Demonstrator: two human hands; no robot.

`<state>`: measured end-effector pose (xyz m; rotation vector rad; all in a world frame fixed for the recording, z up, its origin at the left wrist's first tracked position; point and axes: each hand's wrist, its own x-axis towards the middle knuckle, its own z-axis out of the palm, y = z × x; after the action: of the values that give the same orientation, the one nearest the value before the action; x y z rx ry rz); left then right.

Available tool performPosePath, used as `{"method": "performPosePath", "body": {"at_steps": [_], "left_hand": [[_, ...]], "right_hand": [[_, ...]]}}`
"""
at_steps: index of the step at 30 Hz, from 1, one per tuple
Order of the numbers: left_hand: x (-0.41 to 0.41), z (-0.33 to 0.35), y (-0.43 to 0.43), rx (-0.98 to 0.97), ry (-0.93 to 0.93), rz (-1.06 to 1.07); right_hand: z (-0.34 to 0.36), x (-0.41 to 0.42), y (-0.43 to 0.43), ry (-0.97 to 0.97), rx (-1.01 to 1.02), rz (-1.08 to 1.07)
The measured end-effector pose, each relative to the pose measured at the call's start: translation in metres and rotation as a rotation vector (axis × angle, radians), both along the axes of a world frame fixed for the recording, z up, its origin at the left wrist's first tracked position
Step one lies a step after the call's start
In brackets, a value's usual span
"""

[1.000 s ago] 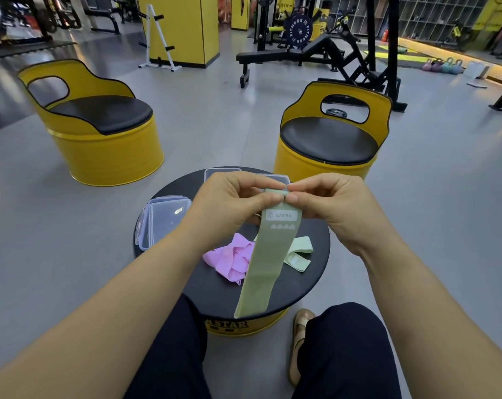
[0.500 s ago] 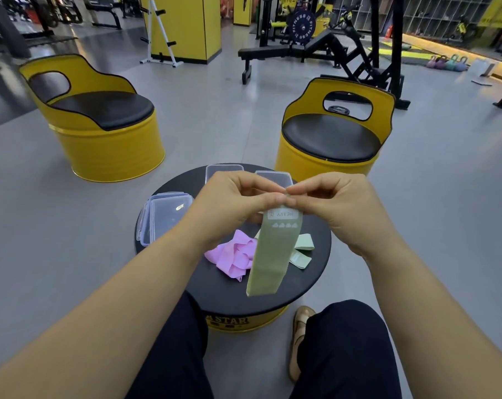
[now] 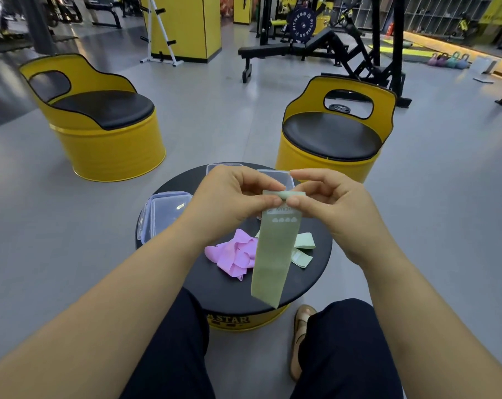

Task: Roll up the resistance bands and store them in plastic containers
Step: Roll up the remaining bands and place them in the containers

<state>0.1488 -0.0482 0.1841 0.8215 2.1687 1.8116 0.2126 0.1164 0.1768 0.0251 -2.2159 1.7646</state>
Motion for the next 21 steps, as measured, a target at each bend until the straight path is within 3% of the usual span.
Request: {"method": "performPosePath", "body": {"at_steps": [9, 16, 21], "left_hand": [[0.003, -0.0068, 0.0064, 0.052, 0.03, 0.114], [0.0027, -0.0052, 0.0037, 0.069, -0.039, 0.048], [0.0021, -0.0052, -0.0004, 0.061, -0.134, 0.029]], "right_hand": [[-0.0063, -0.0038, -0.0059, 0.011, 0.052, -0.069], [-0.0023, -0.0035, -0.0068, 0.01, -0.126, -0.004], [-0.0011, -0.0029, -0.0036, 0.02, -0.143, 0.005]]}}
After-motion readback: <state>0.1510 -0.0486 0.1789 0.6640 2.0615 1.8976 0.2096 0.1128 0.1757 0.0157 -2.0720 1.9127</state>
